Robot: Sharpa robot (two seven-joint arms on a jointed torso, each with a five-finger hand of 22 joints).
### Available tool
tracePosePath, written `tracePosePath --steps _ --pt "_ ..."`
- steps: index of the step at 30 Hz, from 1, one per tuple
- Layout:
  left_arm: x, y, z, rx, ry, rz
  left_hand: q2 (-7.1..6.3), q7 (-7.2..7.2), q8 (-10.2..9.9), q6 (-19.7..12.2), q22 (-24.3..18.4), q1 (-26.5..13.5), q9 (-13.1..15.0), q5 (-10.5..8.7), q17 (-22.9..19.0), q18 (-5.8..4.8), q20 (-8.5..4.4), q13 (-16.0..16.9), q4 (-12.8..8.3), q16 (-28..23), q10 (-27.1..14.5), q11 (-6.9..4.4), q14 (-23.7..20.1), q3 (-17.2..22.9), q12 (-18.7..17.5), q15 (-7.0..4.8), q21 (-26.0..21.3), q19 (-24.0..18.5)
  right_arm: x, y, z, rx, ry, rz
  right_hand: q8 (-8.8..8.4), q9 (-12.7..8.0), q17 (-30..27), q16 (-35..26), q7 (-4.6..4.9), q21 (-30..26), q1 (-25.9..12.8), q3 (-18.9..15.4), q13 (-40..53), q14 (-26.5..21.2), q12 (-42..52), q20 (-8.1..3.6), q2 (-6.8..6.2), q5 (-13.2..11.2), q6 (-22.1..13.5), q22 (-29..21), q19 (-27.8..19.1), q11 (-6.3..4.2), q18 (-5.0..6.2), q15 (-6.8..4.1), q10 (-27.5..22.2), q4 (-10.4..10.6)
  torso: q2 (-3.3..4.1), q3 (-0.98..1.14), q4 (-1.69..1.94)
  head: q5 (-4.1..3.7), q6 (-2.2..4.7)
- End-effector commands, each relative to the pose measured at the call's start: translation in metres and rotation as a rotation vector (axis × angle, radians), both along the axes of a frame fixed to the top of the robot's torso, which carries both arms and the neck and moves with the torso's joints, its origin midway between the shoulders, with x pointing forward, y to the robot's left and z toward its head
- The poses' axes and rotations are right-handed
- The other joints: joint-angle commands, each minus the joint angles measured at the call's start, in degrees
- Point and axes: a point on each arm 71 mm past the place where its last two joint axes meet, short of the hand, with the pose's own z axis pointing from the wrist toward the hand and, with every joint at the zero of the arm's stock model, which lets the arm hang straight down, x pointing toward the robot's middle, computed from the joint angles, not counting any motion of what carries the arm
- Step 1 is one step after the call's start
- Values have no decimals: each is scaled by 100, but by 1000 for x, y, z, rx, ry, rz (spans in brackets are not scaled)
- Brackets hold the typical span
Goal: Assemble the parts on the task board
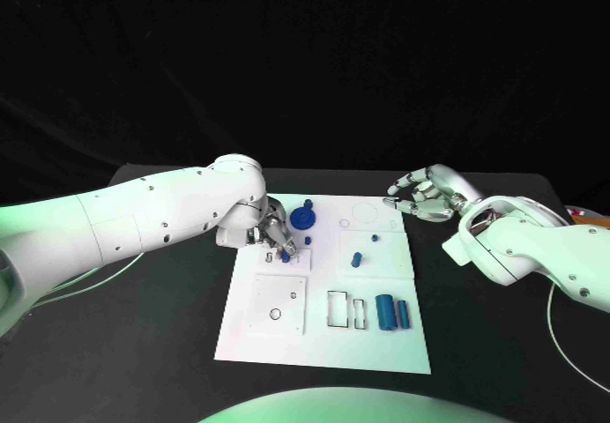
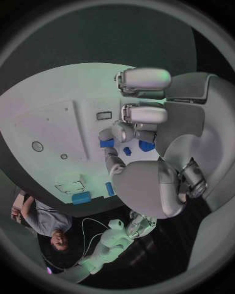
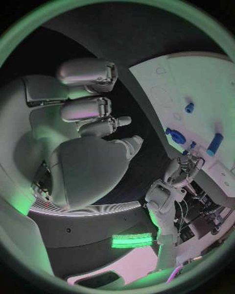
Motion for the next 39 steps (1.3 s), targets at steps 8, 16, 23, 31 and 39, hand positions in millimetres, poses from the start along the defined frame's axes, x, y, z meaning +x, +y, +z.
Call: tracePosePath --steps 8,16,23,31,39 --pt "-7 4 -18 47 30 -8 -29 14 -43 50 492 -59 14 -16 1144 -61 24 2 204 19 -30 14 498 -304 38 -11 -26 37 0 0 0 -3 -2 9 30 8 725 -20 -24 -46 -62 0 335 417 -36 -14 -10 16 -18 829 -25 -2 58 -27 -39 5 -2 -4 2 -5 5" --pt "-8 6 -16 45 11 -3 -30 14 -59 60 483 -49 21 -11 1144 -58 24 -13 325 20 -36 14 498 -454 33 -11 -34 31 0 0 0 -3 -2 9 31 8 725 -21 -23 -44 -68 -2 335 417 -37 -14 -13 14 -23 831 -23 -1 57 -26 -40 7 -3 -4 5 -8 11" --pt "-9 8 -14 36 -3 1 -22 13 -66 63 485 -45 23 -8 1144 -59 24 -19 376 20 -39 15 498 -505 31 -11 -33 33 0 -1 -1 -4 -1 7 31 8 725 -21 -23 -44 -68 -2 335 417 -37 -14 -13 14 -23 831 -23 -1 57 -26 -40 7 -10 -6 10 -2 21" --pt "-10 11 -7 17 -27 9 -14 14 -70 64 465 -43 24 -4 1143 -54 24 -34 403 18 -46 15 497 -530 22 -11 -45 19 0 -2 -2 -5 1 5 31 8 725 -21 -23 -44 -68 -2 335 417 -37 -14 -13 14 -23 831 -23 -1 57 -26 -40 7 -17 -7 9 -1 45" --pt "-10 13 11 -34 -72 28 18 14 -79 55 412 -17 26 11 1141 -41 23 -98 428 17 -78 15 497 -547 -16 -11 -74 -16 1 -4 -4 -7 4 -3 31 8 725 -21 -23 -44 -68 -2 335 417 -37 -14 -13 14 -23 831 -23 -1 57 -26 -40 7 -16 -6 7 0 95"
